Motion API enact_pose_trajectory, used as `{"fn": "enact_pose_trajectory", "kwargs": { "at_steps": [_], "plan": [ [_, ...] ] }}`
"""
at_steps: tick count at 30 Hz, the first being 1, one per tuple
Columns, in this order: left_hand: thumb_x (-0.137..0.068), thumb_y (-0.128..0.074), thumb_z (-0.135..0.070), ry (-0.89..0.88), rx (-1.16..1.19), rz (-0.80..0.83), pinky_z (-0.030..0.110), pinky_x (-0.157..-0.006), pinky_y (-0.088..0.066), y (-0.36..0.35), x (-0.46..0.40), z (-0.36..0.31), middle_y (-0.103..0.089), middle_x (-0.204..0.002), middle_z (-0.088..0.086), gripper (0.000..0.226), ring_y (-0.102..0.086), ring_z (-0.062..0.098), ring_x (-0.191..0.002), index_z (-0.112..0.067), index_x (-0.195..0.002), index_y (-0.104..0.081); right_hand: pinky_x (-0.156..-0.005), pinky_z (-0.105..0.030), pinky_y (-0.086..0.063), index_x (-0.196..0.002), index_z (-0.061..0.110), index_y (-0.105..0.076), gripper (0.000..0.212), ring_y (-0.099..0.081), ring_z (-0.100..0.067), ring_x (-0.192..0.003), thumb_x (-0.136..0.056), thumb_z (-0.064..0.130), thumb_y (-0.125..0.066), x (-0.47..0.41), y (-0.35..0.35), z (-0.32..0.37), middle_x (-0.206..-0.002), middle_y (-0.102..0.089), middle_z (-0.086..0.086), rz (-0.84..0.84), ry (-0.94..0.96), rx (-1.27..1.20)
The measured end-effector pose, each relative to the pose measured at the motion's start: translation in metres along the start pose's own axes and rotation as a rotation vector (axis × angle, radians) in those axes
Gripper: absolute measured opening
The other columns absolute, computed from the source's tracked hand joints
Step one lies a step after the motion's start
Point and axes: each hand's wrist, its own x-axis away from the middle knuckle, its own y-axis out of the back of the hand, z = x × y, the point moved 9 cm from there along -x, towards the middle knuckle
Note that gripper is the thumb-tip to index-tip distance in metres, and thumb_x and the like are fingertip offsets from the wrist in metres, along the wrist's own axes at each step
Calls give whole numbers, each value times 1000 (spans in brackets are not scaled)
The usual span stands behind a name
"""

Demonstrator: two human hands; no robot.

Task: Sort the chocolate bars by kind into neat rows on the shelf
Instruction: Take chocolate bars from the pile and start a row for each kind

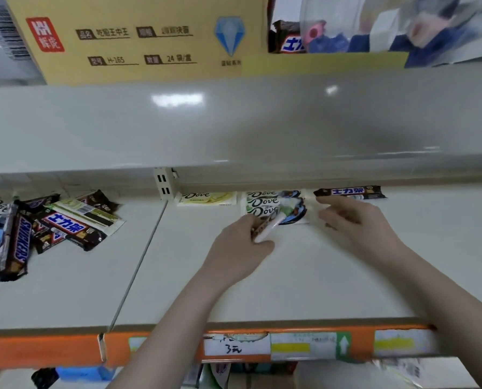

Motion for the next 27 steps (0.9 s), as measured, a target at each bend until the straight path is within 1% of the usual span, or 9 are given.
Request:
{"fn": "enact_pose_trajectory", "kwargs": {
  "at_steps": [3, 6, 10, 13, 14, 16, 19, 22, 27],
  "plan": [
    [-79, -63, -27, -90, -186, 24, 24, -64, -38, -22, 8, -29, -58, -90, -11, 27, -56, 16, -87, -25, -105, -55, -59, -16, -49, -105, 7, -66, 20, -60, -16, -61, -90, 13, -53, 11, 15, -5, -74, -67, -8, 66, -83, -250],
    [-77, -66, -31, -149, -263, -15, 23, -72, -38, -49, 7, -57, -60, -107, -9, 40, -55, 13, -100, -28, -115, -54, -54, -20, -52, -100, 5, -67, 20, -64, -16, -55, -90, 15, -52, 24, 34, -14, -59, -62, 2, 157, -148, -405],
    [-71, -71, -36, -205, -348, -3, 26, -69, -34, -106, -3, -102, -56, -100, -4, 40, -53, 17, -97, -24, -105, -54, -58, -23, -56, -98, 14, -67, 16, -68, -20, -56, -84, 10, -61, 39, 72, -42, -54, -65, 7, 250, -179, -443],
    [-68, -76, -37, -217, -287, 64, 28, -68, -36, -150, -9, -140, -56, -95, -3, 42, -53, 17, -93, -20, -101, -56, -59, -26, -56, -102, 7, -65, 24, -61, -10, -48, -80, -3, -61, 47, 113, -72, -43, -55, 6, 276, -173, -423],
    [-68, -77, -37, -216, -240, 95, 29, -68, -39, -164, -10, -151, -59, -93, -3, 41, -55, 15, -88, -20, -100, -58, -58, -25, -56, -104, 5, -64, 26, -60, -10, -50, -80, -4, -61, 48, 129, -82, -46, -55, 5, 265, -171, -419],
    [-73, -75, -35, -202, -103, 145, 23, -59, -40, -191, -14, -173, -60, -74, -10, 26, -55, 5, -66, -21, -89, -60, -55, -21, -55, -105, 7, -65, 28, -59, -15, -55, -80, -3, -62, 49, 166, -103, -63, -52, -17, 225, -157, -426],
    [-81, -70, -23, -138, 144, 197, 15, -52, -33, -226, -19, -196, -50, -49, -14, 25, -45, -2, -47, -27, -64, -53, -54, -17, -51, -101, 10, -66, 27, -49, -23, -61, -79, -4, -62, 42, 211, -133, -69, -45, -18, 106, -158, -497],
    [-82, -67, -5, 1, 474, 232, 15, -51, -38, -253, -24, -209, -57, -51, -13, 33, -50, 1, -48, -25, -58, -57, -59, -20, -54, -96, 13, -67, 20, -62, -14, -60, -79, 2, -64, 35, 235, -145, -63, -65, -8, 40, -181, -592],
    [-80, -65, 2, 217, 960, 102, 27, -65, -59, -264, -36, -213, -73, -81, 14, 11, -70, 19, -67, -1, -90, -63, -62, -17, -55, -93, 21, -68, 12, -69, -10, -71, -82, 19, -65, 35, 238, -158, -76, -73, 3, 191, -241, -462]
  ]
}}
